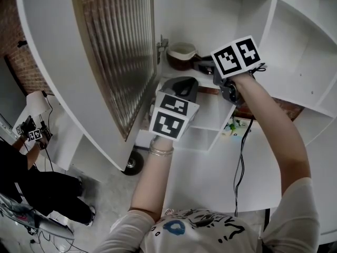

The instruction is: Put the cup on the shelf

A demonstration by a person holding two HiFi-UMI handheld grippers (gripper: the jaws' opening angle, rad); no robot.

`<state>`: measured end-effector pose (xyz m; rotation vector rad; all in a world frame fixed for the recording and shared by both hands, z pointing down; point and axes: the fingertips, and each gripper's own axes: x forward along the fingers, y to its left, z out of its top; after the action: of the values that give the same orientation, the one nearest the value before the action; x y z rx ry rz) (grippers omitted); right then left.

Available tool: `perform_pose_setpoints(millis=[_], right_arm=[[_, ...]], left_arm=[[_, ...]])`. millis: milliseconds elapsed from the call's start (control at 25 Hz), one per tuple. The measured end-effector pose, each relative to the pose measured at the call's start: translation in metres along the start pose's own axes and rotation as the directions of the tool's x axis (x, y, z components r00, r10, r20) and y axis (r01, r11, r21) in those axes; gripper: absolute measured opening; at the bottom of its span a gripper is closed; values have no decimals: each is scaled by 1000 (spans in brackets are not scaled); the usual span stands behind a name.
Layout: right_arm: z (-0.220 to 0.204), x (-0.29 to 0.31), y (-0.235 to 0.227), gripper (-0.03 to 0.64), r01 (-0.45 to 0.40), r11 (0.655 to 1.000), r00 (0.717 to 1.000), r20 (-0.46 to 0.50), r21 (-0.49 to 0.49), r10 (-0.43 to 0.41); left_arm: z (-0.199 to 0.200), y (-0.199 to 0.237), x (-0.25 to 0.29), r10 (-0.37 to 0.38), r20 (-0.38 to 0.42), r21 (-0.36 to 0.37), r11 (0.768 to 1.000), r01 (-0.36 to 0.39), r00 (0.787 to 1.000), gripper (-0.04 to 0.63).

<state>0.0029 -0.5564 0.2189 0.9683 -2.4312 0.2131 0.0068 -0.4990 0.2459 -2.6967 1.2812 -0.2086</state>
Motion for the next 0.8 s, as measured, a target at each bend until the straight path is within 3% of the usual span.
perform_pose_setpoints(millis=[600, 800], right_arm=[[8, 10, -4, 61, -21, 998, 1000, 14, 53, 20], [9, 9, -2, 61, 14, 999, 999, 38, 31, -15]], left_arm=[[0, 1, -5, -15, 7, -12, 1000, 15, 1000, 18], [-2, -3, -7, -20, 8, -15, 1000, 20, 1000, 18]])
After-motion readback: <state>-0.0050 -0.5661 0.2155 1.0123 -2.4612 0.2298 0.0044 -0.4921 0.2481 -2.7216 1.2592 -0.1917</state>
